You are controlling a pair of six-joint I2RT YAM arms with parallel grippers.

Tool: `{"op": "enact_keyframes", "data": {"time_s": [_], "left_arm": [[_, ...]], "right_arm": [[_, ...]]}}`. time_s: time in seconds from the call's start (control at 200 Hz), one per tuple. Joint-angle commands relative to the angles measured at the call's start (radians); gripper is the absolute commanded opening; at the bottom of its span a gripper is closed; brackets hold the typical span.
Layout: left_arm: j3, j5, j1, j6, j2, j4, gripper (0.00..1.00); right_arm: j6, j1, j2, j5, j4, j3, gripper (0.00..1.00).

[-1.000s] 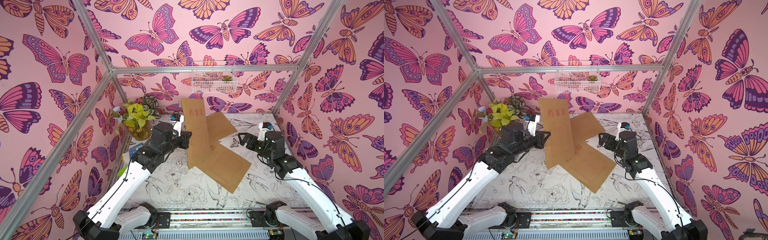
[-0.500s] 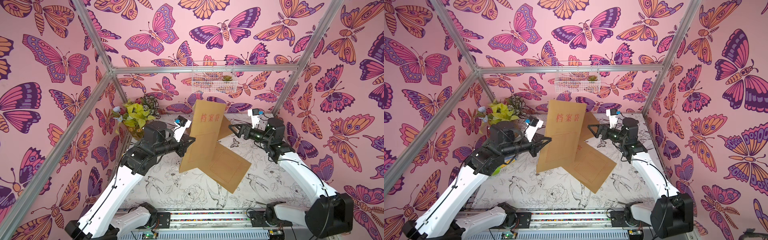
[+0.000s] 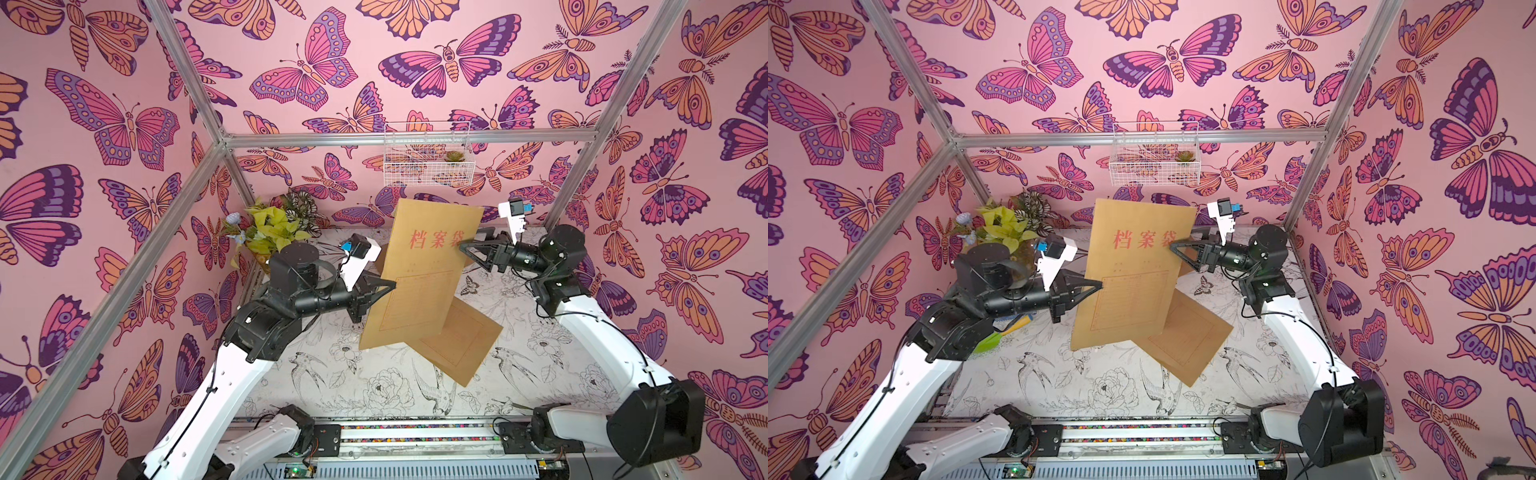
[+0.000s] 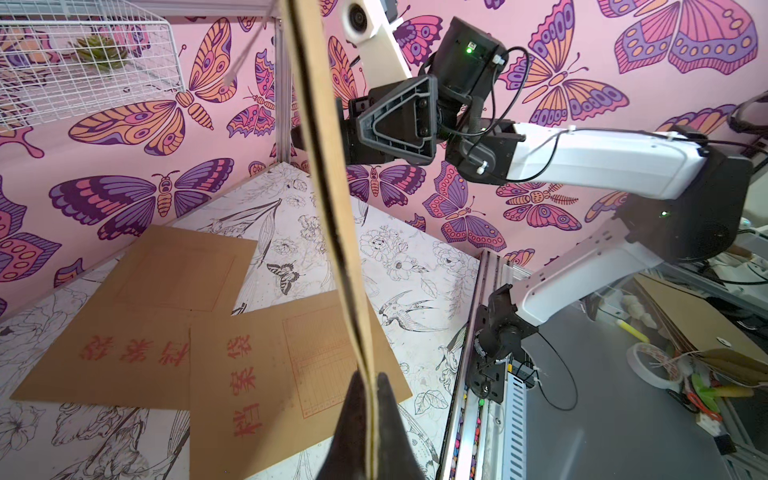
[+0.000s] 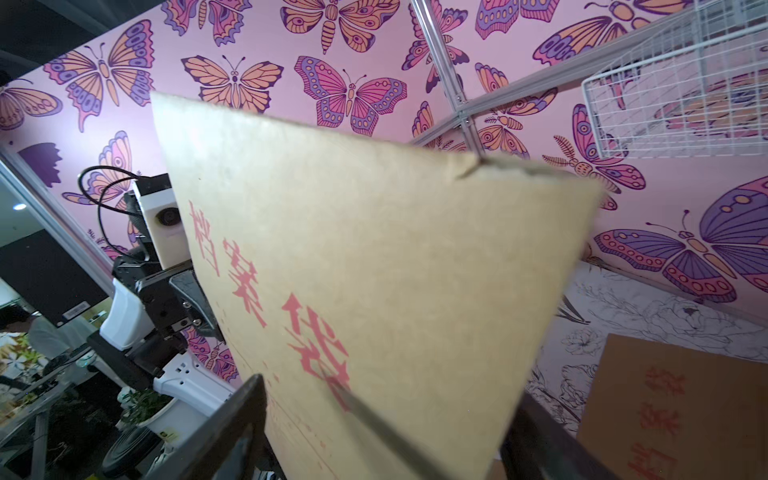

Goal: Open the file bag
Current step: Pick up the file bag from the file bag.

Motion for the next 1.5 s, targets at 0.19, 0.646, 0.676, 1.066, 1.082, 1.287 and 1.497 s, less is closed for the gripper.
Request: {"op": "enact_keyframes", "data": {"time_s": [0.19,0.646,0.676,1.066,1.082,1.287,1.497], "left_arm": [[-0.009,0.021,0.003,0.027,-0.029,0.015,0.0],[-0.025,-0.112,0.003,0.012,-0.021,0.006,0.01],[-0.024,-0.146,0.003,0.007,-0.019,0.002,0.02],[-0.034,-0.45,0.007,-0.01,-0.019,0.026,0.75],[-0.033,-0.474,0.008,-0.009,-0.019,0.023,0.83],[-0.019,-0.73,0.012,0.015,-0.002,0.004,1.0],[0.014,-0.869,-0.083,0.041,0.073,0.009,1.0]], "right_arm": [[0.142,-0.049,0.026,-0.12,0.141,0.097,0.71],[0.06,-0.072,0.024,-0.175,0.005,0.151,0.28],[0.046,-0.074,0.019,-0.168,-0.014,0.152,0.23],[-0.122,-0.083,-0.034,-0.056,-0.258,0.153,0.0],[-0.136,-0.084,-0.036,-0.039,-0.287,0.156,0.0],[-0.168,-0.078,-0.095,0.328,-0.498,0.14,0.0],[-0.041,-0.008,-0.168,0.671,-0.566,0.078,0.0]]}}
